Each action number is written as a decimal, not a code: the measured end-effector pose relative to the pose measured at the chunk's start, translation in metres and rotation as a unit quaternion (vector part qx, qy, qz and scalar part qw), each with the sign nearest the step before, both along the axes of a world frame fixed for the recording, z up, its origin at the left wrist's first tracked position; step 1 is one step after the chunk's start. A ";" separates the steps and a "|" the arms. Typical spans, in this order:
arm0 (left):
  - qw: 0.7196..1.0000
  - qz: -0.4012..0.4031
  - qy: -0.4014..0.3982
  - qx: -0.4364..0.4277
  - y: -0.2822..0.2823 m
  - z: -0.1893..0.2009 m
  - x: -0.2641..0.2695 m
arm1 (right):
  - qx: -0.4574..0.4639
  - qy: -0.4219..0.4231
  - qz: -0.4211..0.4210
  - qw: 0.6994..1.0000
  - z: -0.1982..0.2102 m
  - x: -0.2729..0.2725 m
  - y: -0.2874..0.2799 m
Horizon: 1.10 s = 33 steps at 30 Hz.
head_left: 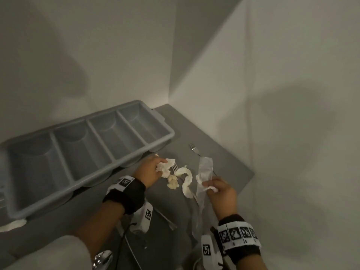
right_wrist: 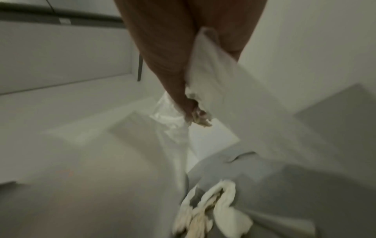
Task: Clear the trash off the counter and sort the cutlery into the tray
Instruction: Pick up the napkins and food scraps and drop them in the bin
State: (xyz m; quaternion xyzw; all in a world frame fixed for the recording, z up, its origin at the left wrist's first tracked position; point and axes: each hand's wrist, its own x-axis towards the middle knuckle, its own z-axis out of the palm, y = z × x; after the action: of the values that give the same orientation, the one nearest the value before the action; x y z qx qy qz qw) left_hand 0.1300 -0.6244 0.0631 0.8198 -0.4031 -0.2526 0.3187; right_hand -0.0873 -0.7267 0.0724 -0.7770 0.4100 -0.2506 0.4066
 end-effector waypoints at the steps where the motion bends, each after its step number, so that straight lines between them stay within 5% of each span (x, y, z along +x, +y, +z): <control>1: 0.997 -0.035 -0.033 0.052 -0.013 -0.005 -0.002 | 0.000 -0.006 -0.024 1.000 0.006 -0.009 -0.001; 7: 0.968 -0.070 -0.091 0.225 -0.038 -0.035 -0.015 | -0.006 -0.022 -0.098 0.995 0.021 -0.055 -0.002; 16: 0.992 0.036 -0.030 0.115 -0.029 -0.007 -0.020 | -0.008 -0.023 -0.122 0.992 0.015 -0.077 -0.002; 21: 0.999 -0.028 0.008 0.028 -0.045 0.022 -0.049 | 0.011 -0.023 -0.134 0.991 0.010 -0.084 -0.004; 27: 0.981 -0.126 -0.046 0.138 -0.072 -0.011 -0.074 | 0.020 -0.026 -0.156 0.987 0.013 -0.094 -0.004; 33: 0.975 -0.094 -0.109 0.171 -0.060 -0.040 -0.073 | 0.045 -0.014 -0.154 0.987 0.009 -0.111 0.004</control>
State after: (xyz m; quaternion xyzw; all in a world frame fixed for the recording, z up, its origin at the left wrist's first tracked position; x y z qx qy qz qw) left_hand 0.0570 -0.6847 0.0234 0.8434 -0.4614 -0.2554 0.1030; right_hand -0.1982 -0.7231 0.0813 -0.6817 0.5301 -0.3026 0.4034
